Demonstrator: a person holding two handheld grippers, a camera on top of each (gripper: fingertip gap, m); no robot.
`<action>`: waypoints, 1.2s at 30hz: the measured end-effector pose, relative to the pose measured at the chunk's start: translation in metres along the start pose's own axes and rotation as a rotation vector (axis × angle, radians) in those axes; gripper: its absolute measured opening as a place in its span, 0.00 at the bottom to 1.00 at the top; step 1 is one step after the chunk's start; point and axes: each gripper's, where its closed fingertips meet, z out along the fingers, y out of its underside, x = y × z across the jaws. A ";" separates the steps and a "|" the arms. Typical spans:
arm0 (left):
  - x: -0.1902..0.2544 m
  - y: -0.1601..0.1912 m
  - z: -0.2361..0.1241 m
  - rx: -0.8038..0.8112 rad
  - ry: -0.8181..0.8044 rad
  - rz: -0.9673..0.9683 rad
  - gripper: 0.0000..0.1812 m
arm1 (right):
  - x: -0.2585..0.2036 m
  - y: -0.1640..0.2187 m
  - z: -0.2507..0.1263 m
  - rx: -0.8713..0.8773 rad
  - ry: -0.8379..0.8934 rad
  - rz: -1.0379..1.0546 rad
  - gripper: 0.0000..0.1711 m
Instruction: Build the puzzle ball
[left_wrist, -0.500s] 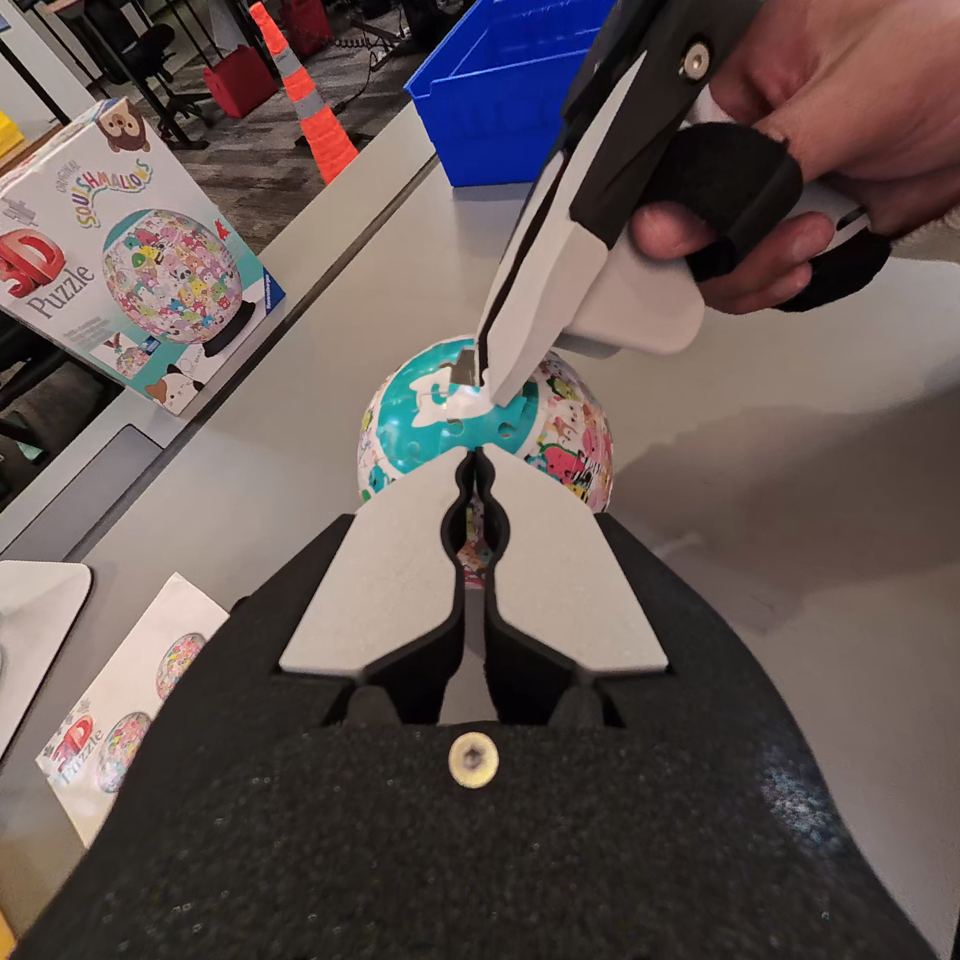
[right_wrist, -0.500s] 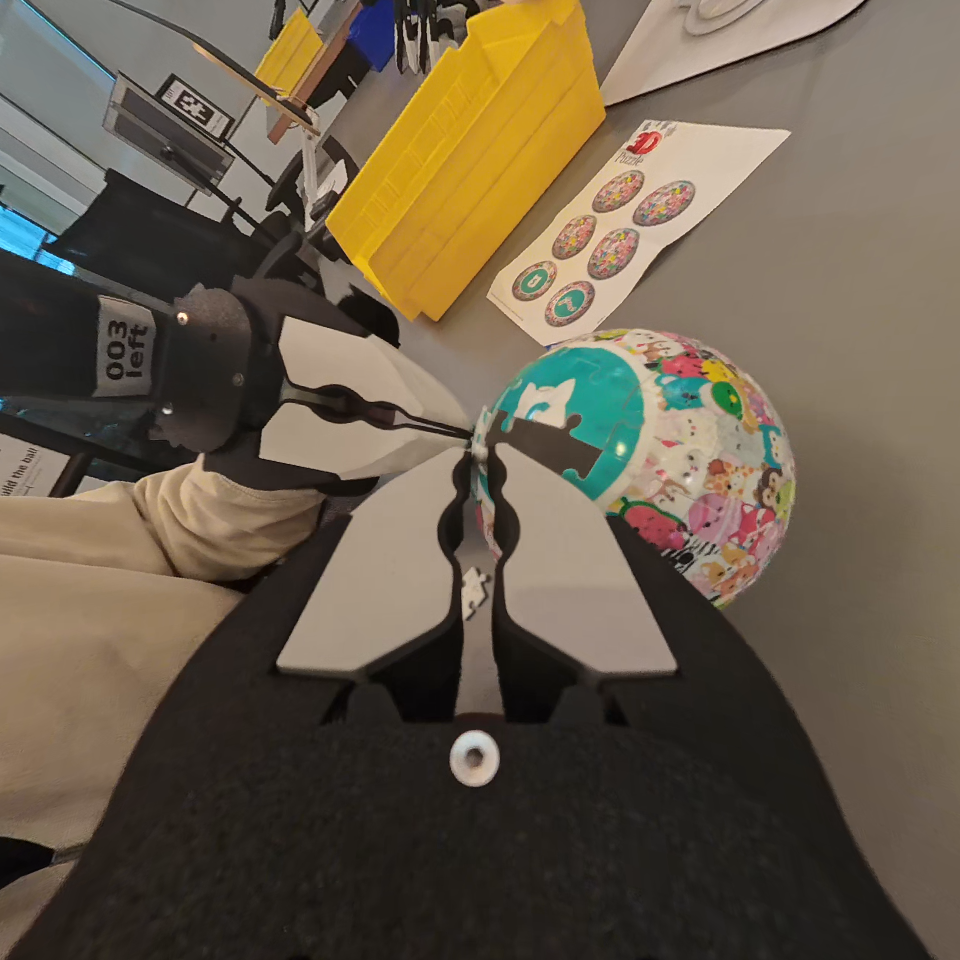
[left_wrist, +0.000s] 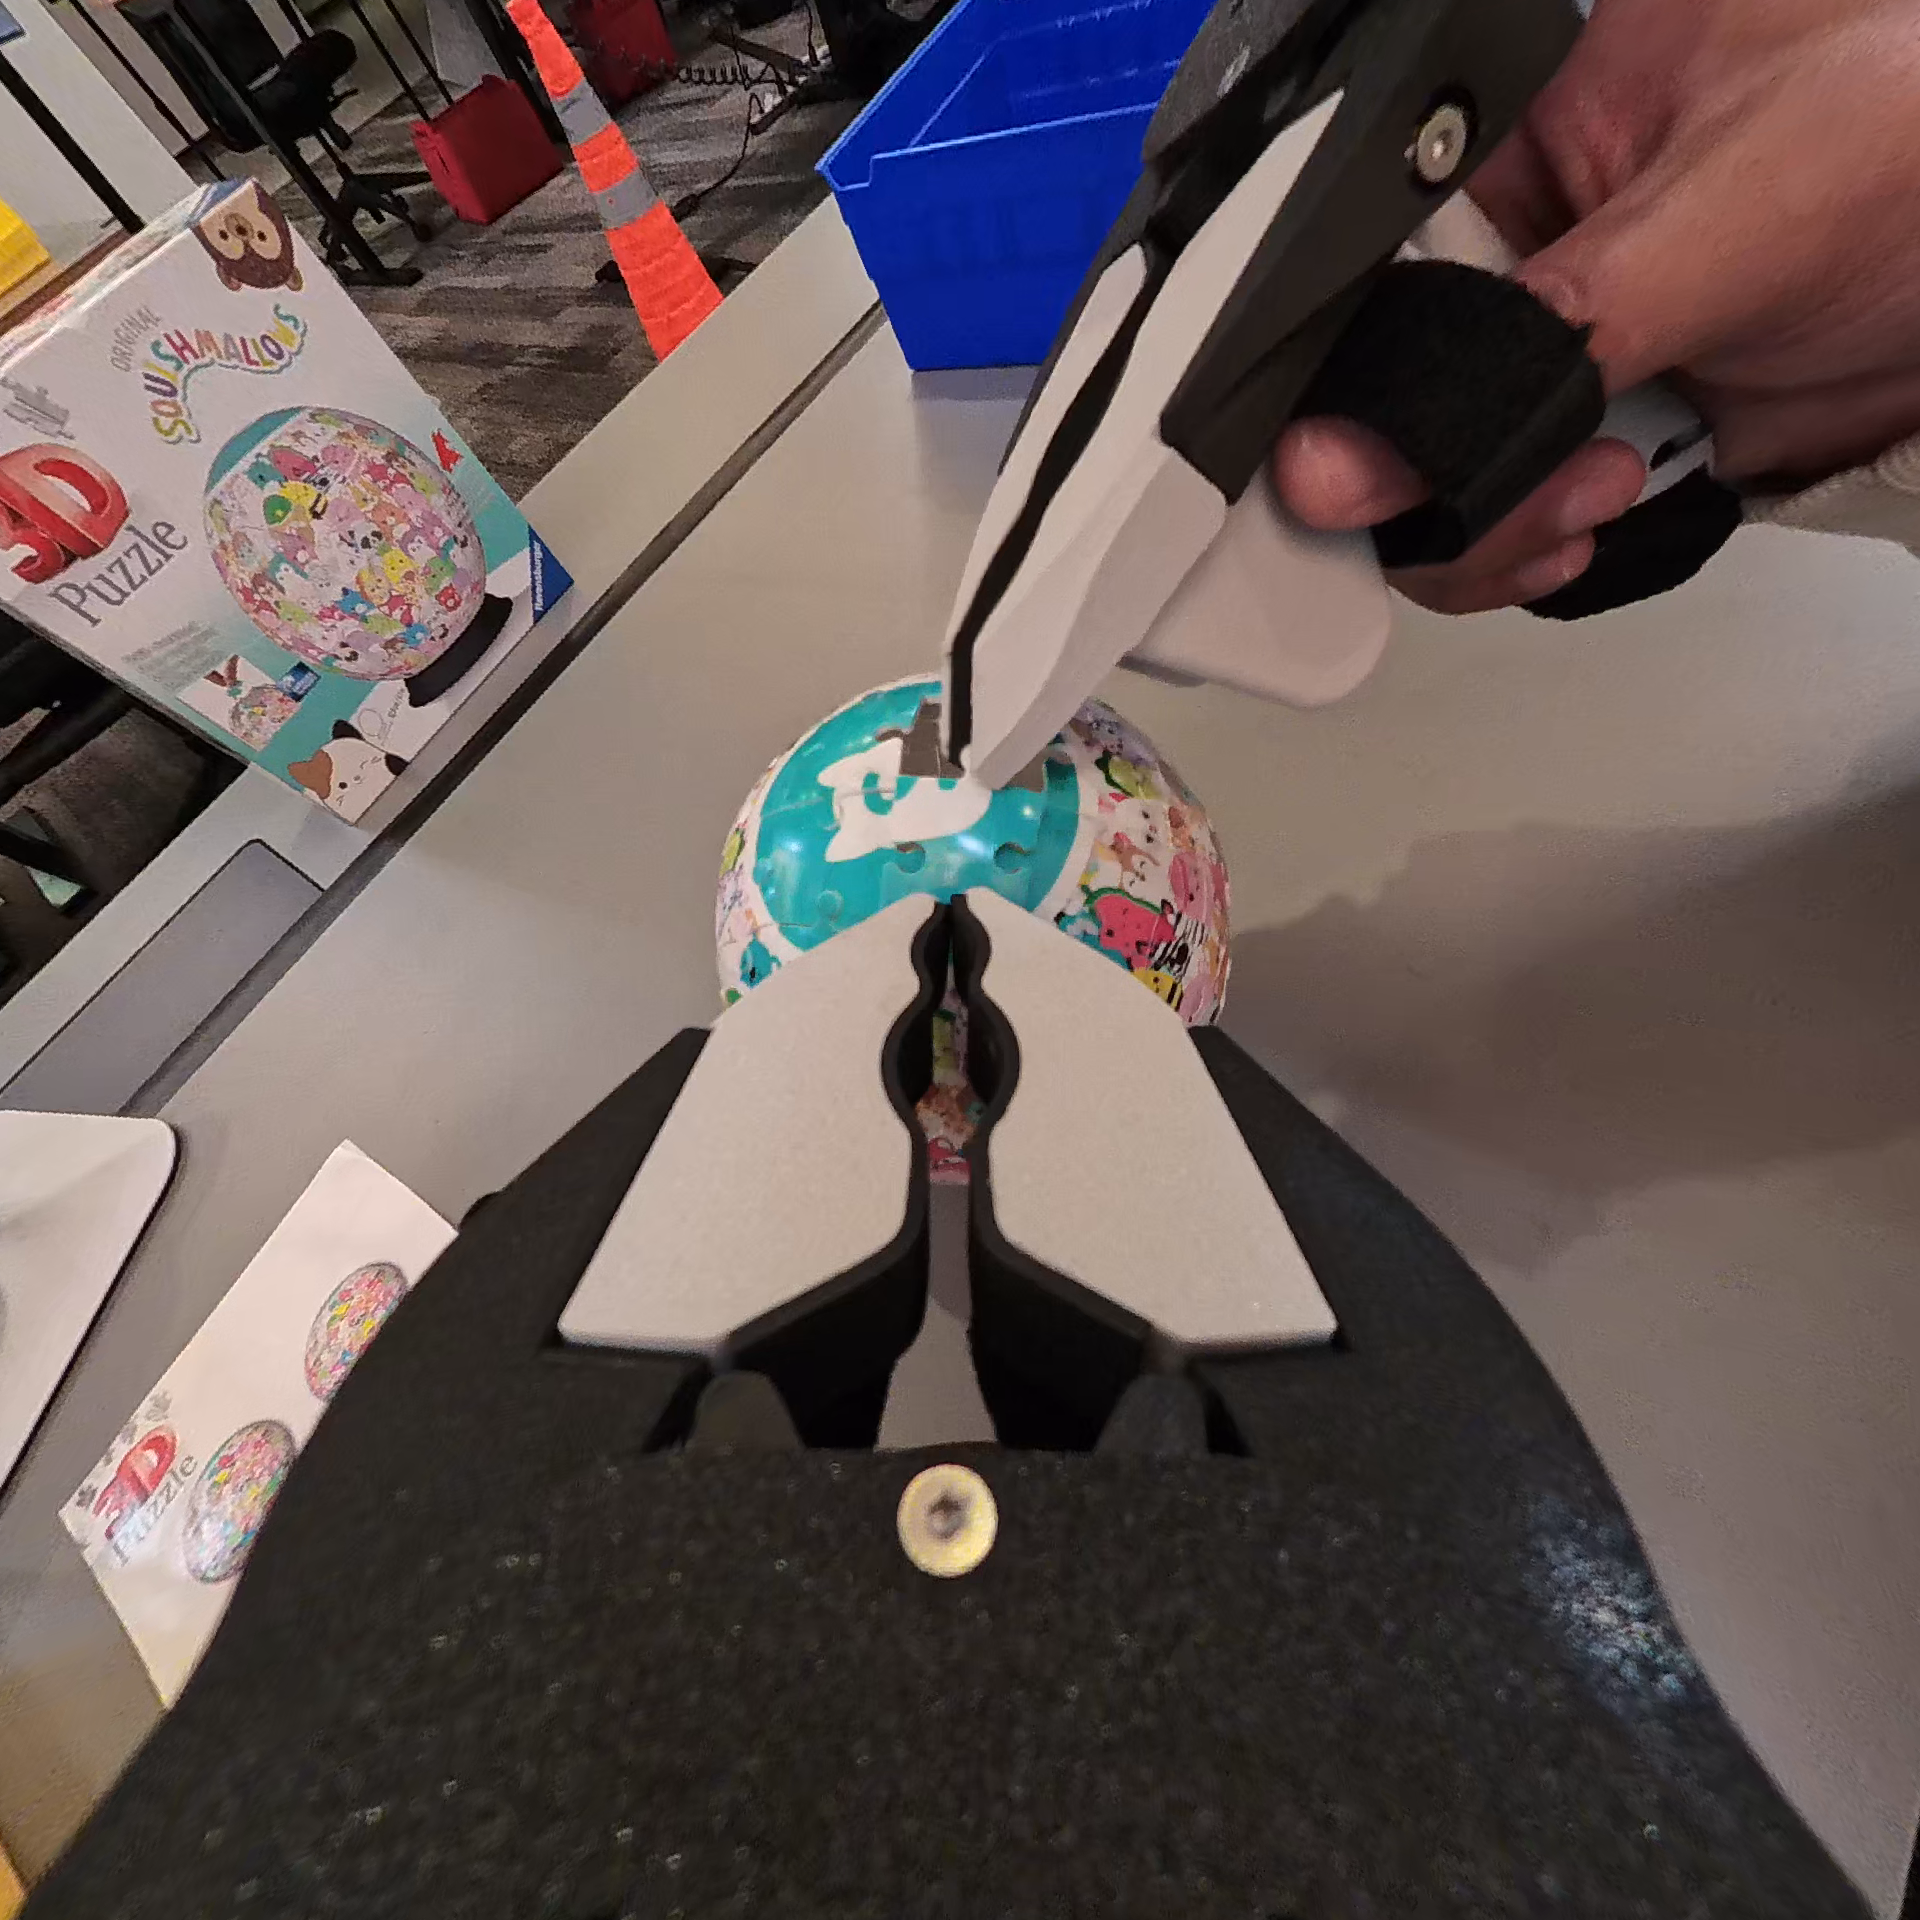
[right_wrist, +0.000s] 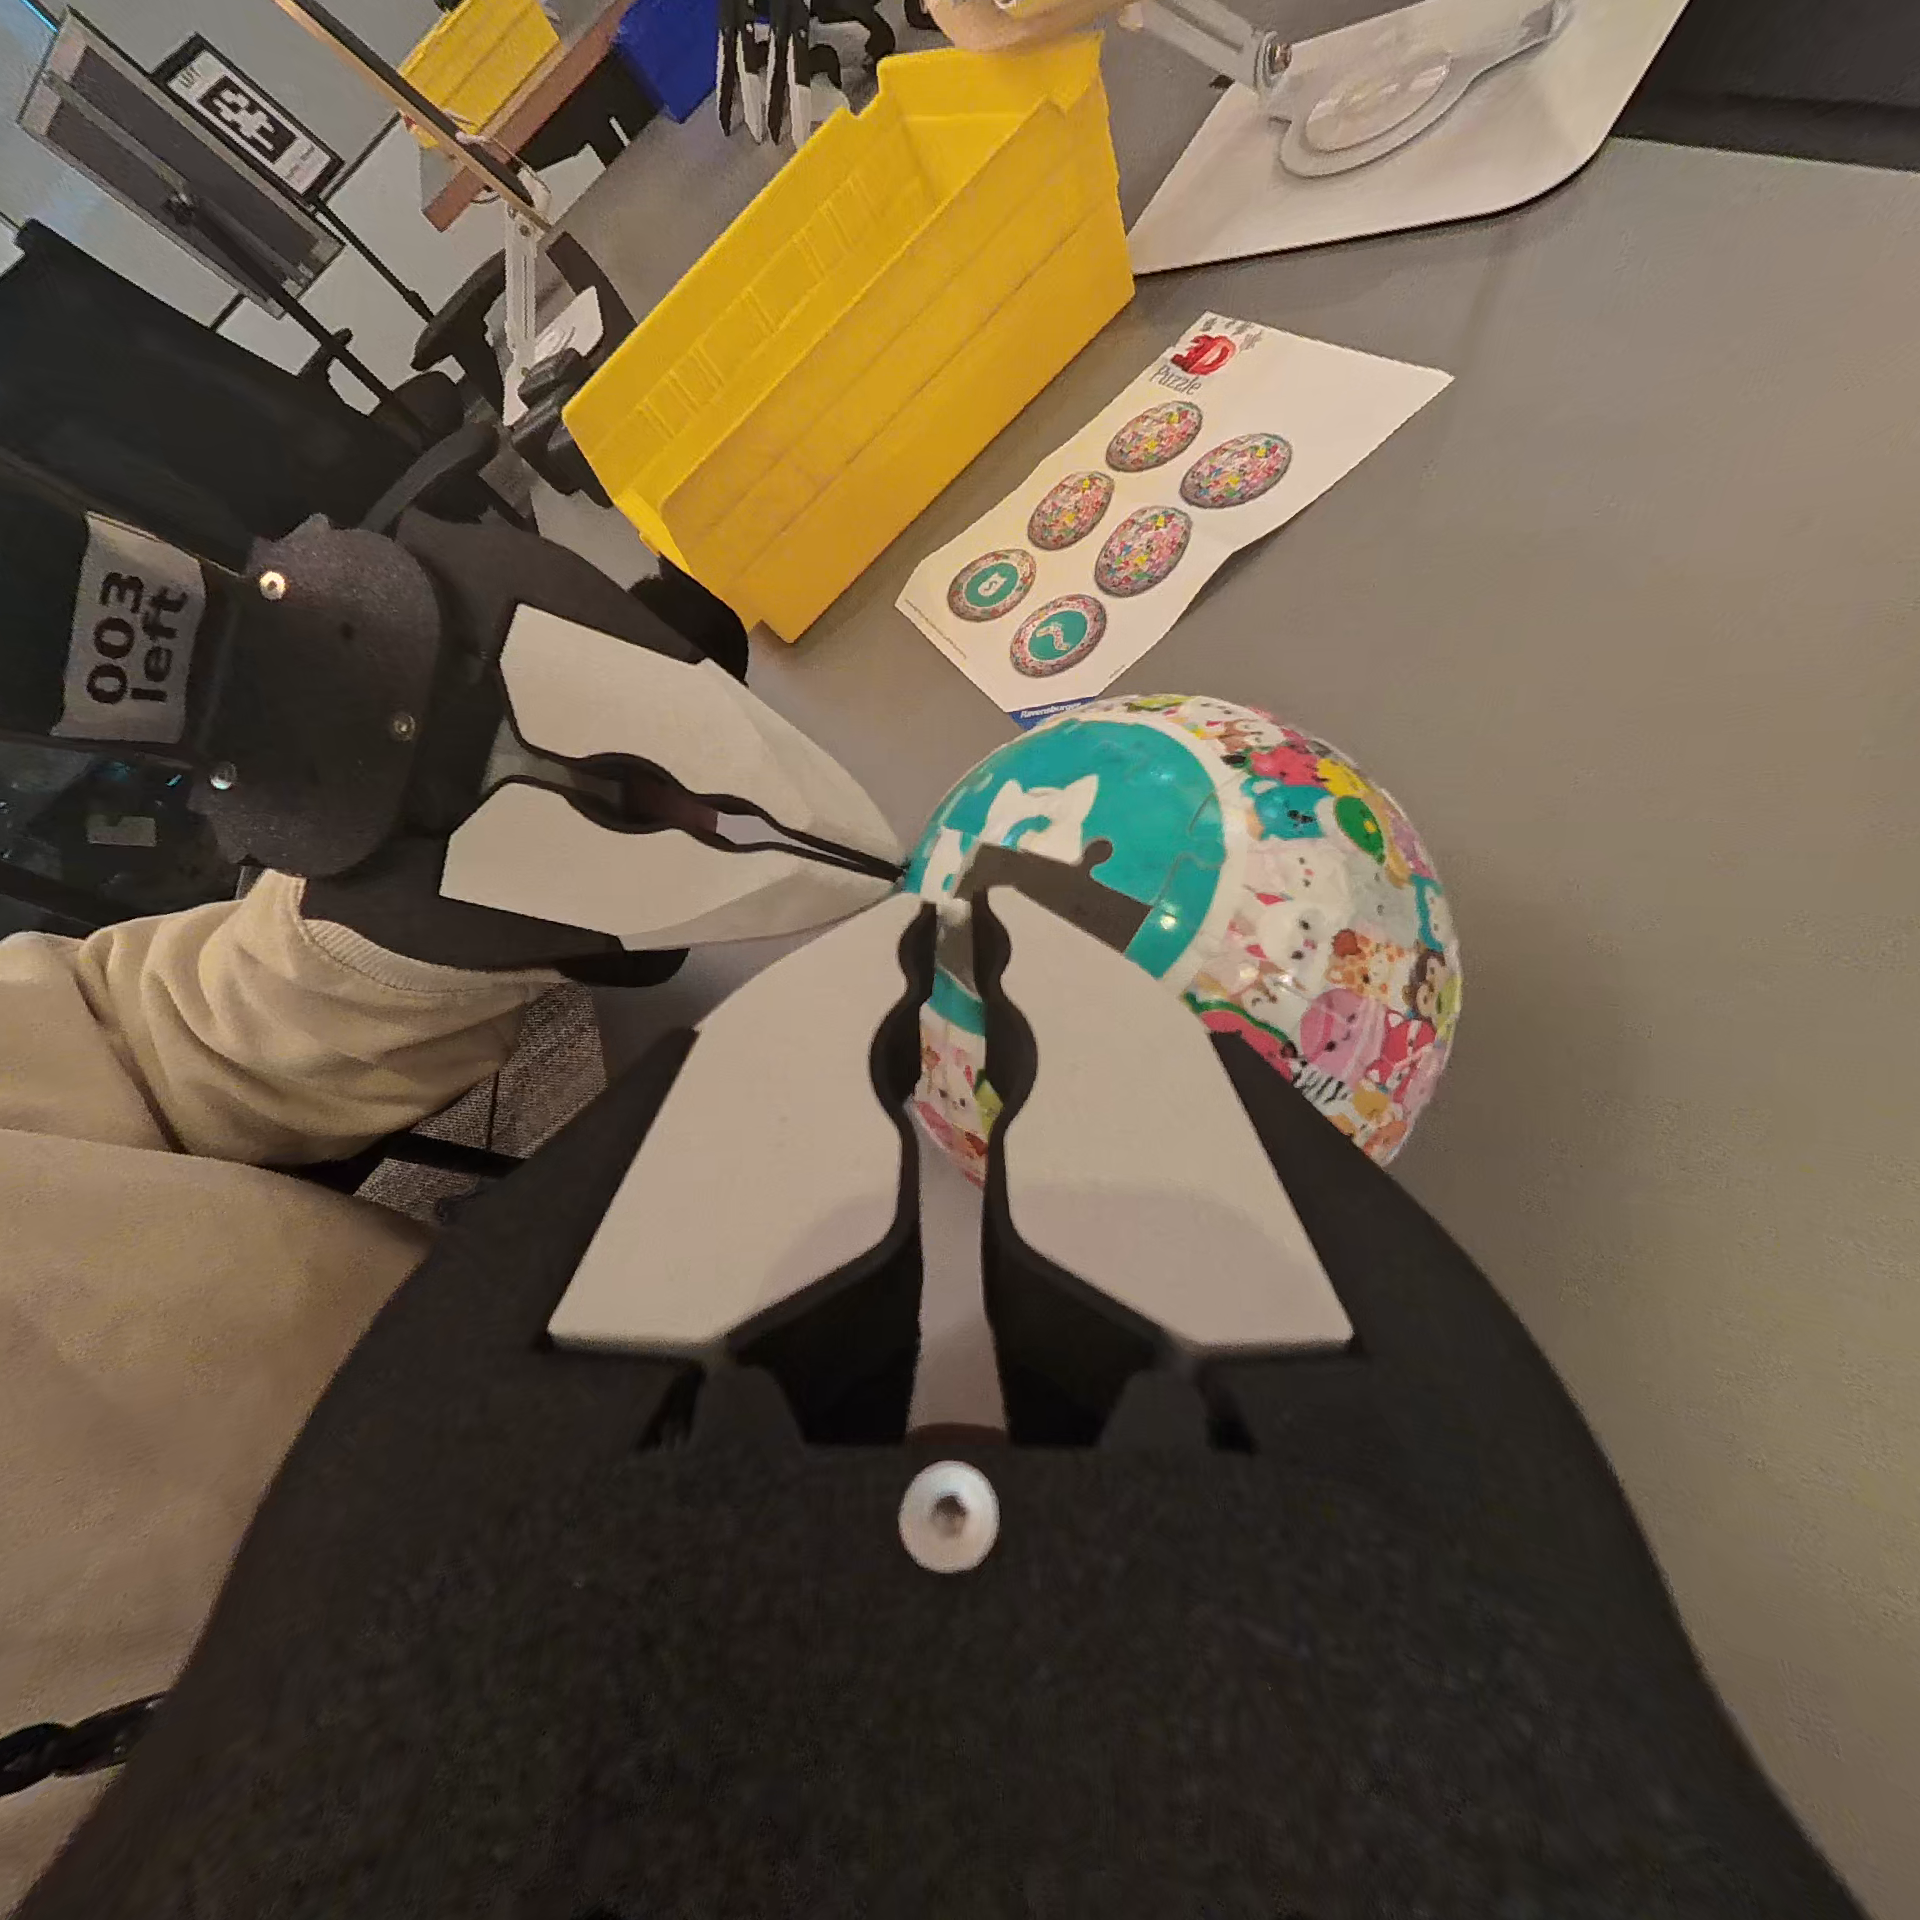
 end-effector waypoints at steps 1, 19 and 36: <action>0.000 0.000 0.000 0.002 0.000 0.000 0.00 | 0.000 0.000 0.000 0.000 0.000 -0.002 0.03; 0.002 -0.003 0.003 -0.006 -0.006 0.009 0.00 | 0.007 0.001 -0.003 -0.019 0.055 -0.082 0.04; -0.002 -0.001 0.002 0.004 -0.001 -0.027 0.00 | -0.014 -0.004 0.006 0.015 0.135 -0.396 0.00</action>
